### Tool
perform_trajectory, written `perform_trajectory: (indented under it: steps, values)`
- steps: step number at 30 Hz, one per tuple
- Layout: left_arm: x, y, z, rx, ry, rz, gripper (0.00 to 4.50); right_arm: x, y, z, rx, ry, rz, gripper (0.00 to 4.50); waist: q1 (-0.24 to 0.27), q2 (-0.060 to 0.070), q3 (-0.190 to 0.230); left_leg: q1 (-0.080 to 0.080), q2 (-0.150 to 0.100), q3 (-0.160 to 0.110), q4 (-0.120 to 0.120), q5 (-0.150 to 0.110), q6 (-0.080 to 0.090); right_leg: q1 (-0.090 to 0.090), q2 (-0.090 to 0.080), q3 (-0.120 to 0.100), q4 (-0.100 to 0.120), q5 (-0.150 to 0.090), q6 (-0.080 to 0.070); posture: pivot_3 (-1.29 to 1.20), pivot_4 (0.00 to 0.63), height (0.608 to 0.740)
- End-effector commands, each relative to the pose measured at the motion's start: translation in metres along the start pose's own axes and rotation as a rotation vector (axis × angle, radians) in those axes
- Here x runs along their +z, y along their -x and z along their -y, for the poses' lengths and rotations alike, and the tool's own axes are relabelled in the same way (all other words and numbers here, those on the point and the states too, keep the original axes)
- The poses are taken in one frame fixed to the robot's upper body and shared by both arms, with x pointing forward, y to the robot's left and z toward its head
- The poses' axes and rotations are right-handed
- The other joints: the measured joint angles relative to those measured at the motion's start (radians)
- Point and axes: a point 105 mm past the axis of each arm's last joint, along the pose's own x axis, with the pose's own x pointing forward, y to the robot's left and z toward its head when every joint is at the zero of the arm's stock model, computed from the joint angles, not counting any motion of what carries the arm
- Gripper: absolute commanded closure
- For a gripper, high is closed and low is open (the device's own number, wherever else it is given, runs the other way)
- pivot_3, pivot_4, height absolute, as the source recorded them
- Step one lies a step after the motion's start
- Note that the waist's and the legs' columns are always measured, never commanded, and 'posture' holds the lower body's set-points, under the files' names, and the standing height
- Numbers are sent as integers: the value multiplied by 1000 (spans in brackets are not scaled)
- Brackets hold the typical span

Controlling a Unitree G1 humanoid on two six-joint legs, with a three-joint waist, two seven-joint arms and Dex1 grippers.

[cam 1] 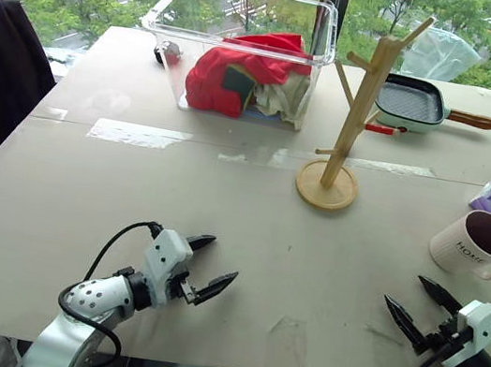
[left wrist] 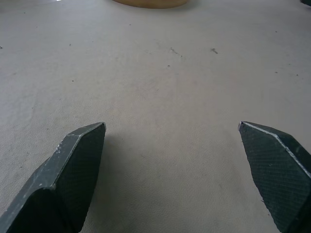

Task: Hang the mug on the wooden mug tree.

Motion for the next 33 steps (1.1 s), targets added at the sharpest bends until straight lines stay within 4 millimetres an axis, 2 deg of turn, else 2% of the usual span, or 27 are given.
perform_trajectory:
  steps: [1, 13, 18, 24, 28, 33]
  values:
    - [3, -2, 12, -61, -4, 9, 0, 1, 2, -1, -3, 12, 7, 87, 0, 0, 0, 0, 0, 0, 0, 0, 0, 0, 0, 0, 0, 0, 0, 0, 150, 740]
    - [3, -3, 14, -88, 11, 22, 0, 1, 8, -2, -24, 10, -3, 87, 4, 0, 0, 0, 0, 0, 0, 0, 0, 0, 0, 0, 0, -1, 1, 0, 150, 740]
    - [3, -7, 17, -130, 12, 23, 0, 1, 8, -8, 29, 12, -34, 87, 7, 0, 0, 0, 0, 0, 0, 0, 0, 0, 0, 0, 0, -1, 1, 0, 150, 740]
    - [2, -6, 16, -148, 0, 15, 0, 2, 12, -5, 33, 26, -52, 87, 7, 1, 0, 0, 0, 0, 0, 0, 0, 0, 0, 0, 0, -1, 1, 0, 150, 740]
    - [2, -8, 15, -165, -9, 19, 0, 6, 12, -5, 1, 27, -30, 87, 7, 1, 0, 0, 0, 0, 0, 0, 0, 0, 0, 0, 0, -1, 2, 0, 150, 740]
    - [14, -12, 12, -211, -21, 63, 0, 7, 31, 10, -163, 14, -15, 87, 17, 1, 0, 0, 0, 0, 0, 0, 0, 0, 0, 0, 0, -1, 2, 0, 150, 740]
